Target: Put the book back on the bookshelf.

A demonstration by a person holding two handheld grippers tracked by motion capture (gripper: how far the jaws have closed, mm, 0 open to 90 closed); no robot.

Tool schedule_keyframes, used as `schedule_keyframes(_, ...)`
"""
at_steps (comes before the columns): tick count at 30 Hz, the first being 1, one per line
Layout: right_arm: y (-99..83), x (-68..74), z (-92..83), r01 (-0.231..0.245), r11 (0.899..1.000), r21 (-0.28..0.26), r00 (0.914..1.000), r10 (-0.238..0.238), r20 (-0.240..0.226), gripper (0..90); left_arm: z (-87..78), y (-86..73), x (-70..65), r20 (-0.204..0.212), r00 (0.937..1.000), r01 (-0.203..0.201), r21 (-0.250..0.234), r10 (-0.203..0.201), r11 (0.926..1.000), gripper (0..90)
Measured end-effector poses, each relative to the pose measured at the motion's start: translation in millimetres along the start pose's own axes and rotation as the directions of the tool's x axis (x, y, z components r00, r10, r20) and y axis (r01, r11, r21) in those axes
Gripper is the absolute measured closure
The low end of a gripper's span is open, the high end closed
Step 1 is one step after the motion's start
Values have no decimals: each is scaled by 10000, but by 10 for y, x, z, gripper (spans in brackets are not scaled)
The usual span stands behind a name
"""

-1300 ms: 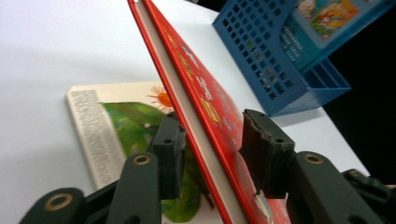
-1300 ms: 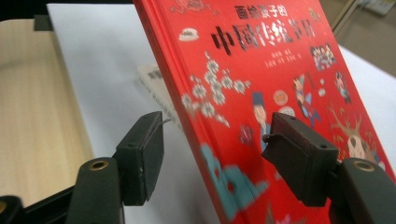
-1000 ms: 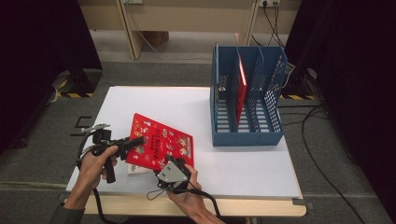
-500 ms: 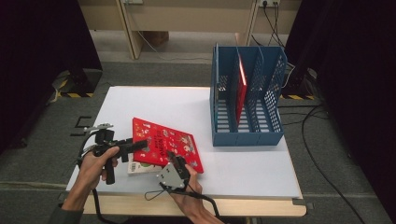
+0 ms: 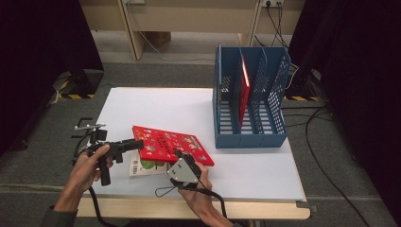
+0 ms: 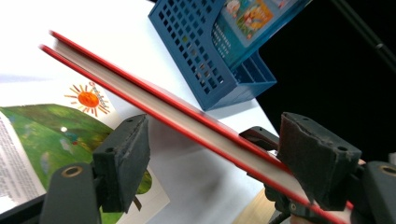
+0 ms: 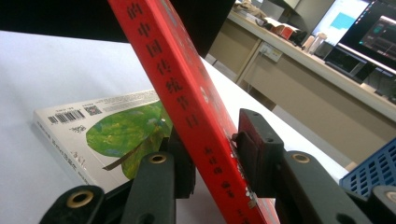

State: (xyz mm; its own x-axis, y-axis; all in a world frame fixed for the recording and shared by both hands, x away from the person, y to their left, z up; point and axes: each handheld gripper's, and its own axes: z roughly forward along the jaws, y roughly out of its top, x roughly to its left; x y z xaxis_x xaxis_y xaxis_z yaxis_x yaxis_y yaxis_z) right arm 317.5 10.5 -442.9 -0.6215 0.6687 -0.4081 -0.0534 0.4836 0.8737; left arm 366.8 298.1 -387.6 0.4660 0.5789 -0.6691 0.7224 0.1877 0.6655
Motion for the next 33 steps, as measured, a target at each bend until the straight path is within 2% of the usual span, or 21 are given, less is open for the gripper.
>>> schedule_keyframes(2, 1, -28, -8, -145, 9999, -45, 9999, 144, -41, 682, -57, 17, 21, -257, 9994, -215, -105, 212, 9997, 251)
schedule_keyframes(3, 0, -37, -13, -239, 9997, -72, 9997, 239, -9, 683, -84, 22, 33, -651, 9968, -469, -124, 460, 9988, 247)
schedule_keyframes(6, 15, -137, -47, -831, 9964, -151, 9965, 831, -13, 685, -86, 4, 56, -1224, 9883, -902, 131, 911, 9958, 240)
schedule_keyframes(8, 15, -195, -61, -1022, 9944, -274, 9948, 1023, 5, 689, -27, -24, 87, -2103, 9617, -1666, 607, 1757, 9842, 239)
schedule_keyframes(9, 12, -244, -84, -1494, 9883, -293, 9888, 1493, -43, 689, 52, -51, 199, -2681, 9405, -1909, 920, 2089, 9773, 234)
schedule_keyframes(10, 12, -280, -98, -1586, 9868, -324, 9873, 1586, -44, 692, 52, -51, 199, -2681, 9405, -1909, 920, 2089, 9773, 231)
schedule_keyframes(12, 7, -306, -110, -1716, 9845, -364, 9852, 1715, -37, 692, 108, -86, 354, -3093, 9258, -1946, 1026, 2172, 9755, 229)
schedule_keyframes(16, -11, -388, -157, -2209, 9738, -539, 9752, 2211, -24, 702, 139, -161, 680, -4287, 8741, -1924, 1265, 2285, 9731, 220)
schedule_keyframes(18, -10, -443, -179, -2458, 9674, -614, 9692, 2461, -24, 704, 122, -201, 850, -4722, 8549, -1759, 1263, 2151, 9763, 209)
schedule_keyframes(21, 0, -560, -252, -3219, 9437, -763, 9467, 3215, -177, 716, 97, -250, 1028, -5453, 7943, -2105, 1667, 2679, 9633, 197)
schedule_keyframes(22, 0, -560, -252, -3219, 9437, -763, 9467, 3215, -177, 716, 96, -269, 1080, -5565, 7865, -2049, 1740, 2679, 9632, 197)
schedule_keyframes(24, -3, -624, -308, -3568, 9301, -872, 9341, 3562, -235, 731, 104, -316, 1158, -5737, 7686, -2122, 1887, 2830, 9588, 176)
schedule_keyframes(25, -9, -657, -338, -3728, 9232, -929, 9279, 3720, -266, 739, 117, -340, 1182, -5811, 7567, -2193, 2061, 2996, 9536, 175)
schedule_keyframes(26, -38, -723, -394, -3912, 9144, -1037, 9201, 3911, -221, 754, 136, -363, 1201, -5777, 7428, -2400, 2423, 3385, 9401, 169)
schedule_keyframes(27, -38, -723, -394, -3912, 9144, -1037, 9201, 3911, -221, 754, 136, -363, 1201, -5777, 7428, -2400, 2423, 3385, 9401, 161)
schedule_keyframes(28, -58, -751, -418, -3941, 9129, -1062, 9187, 3944, -183, 757, 144, -363, 1198, -5790, 7383, -2441, 2485, 3458, 9374, 161)
schedule_keyframes(29, -85, -772, -442, -4158, 9028, -1096, 9090, 4164, -186, 758, 155, -369, 1193, -5830, 7320, -2500, 2514, 3525, 9350, 162)
schedule_keyframes(30, -128, -807, -486, -4344, 8945, -1062, 9002, 4352, -163, 766, 168, -380, 1194, -5859, 7220, -2633, 2593, 3681, 9292, 153)
schedule_keyframes(31, -152, -823, -507, -4261, 8979, -1104, 9039, 4277, -101, 770, 191, -396, 1186, -5877, 7043, -2886, 2755, 3983, 9169, 142)
schedule_keyframes(32, -152, -823, -507, -4261, 8979, -1104, 9039, 4277, -101, 770, 191, -396, 1186, -5877, 7043, -2886, 2755, 3983, 9169, 145)
schedule_keyframes(33, -173, -825, -527, -4323, 8949, -1108, 9009, 4340, -96, 772, 188, -394, 1192, -5856, 7083, -2859, 2725, 3942, 9187, 145)
